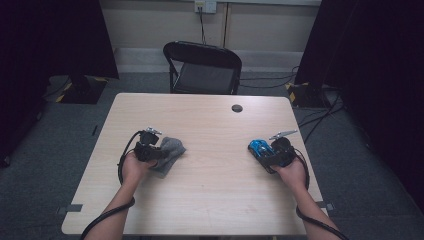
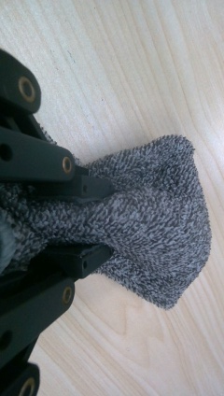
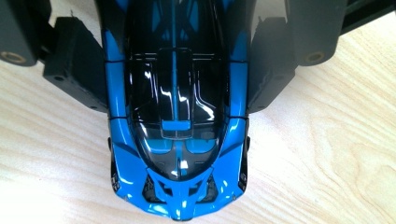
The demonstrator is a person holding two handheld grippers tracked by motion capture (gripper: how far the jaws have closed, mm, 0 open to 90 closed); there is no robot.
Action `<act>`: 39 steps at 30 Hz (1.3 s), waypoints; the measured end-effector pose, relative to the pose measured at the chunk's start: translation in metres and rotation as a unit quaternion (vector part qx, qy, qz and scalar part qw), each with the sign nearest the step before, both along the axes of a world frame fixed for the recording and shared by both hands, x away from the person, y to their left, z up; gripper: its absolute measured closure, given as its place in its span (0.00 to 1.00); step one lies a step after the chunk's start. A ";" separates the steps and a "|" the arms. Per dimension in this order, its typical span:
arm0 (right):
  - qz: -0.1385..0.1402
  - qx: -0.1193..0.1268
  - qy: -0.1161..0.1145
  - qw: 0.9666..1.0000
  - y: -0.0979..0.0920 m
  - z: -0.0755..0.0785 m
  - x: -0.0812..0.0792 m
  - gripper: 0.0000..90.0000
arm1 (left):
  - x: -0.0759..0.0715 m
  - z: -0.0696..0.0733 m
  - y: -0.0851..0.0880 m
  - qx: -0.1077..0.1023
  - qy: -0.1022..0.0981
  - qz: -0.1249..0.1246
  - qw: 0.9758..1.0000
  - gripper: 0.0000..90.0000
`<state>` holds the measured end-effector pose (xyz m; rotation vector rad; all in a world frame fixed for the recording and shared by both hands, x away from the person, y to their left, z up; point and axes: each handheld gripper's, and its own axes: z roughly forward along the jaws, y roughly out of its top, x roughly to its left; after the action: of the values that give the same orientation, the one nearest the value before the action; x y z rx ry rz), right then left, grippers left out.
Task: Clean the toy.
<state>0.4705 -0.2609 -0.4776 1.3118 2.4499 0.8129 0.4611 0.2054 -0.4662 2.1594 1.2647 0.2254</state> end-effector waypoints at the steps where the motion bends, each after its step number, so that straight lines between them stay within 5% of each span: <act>1: 0.000 0.000 0.000 1.000 0.000 -0.001 0.000 0.31 | 0.000 0.000 0.000 -0.001 0.001 0.000 1.000 0.78; 10: 0.002 0.001 -0.001 1.000 0.000 -0.003 0.001 0.31 | -0.002 0.000 0.000 0.006 -0.001 -0.007 1.000 0.71; 26: -0.005 0.016 -0.029 0.999 -0.002 -0.001 -0.001 0.21 | -0.005 -0.001 -0.005 0.023 -0.032 -0.022 0.999 0.38; 39: -0.003 0.036 -0.043 0.998 -0.002 0.011 -0.009 0.18 | -0.010 0.007 -0.002 0.000 -0.040 -0.016 0.999 0.29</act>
<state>0.4617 -0.2629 -0.4666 1.2799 2.3691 0.9452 0.4510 0.2032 -0.4589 2.1473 1.1850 0.2954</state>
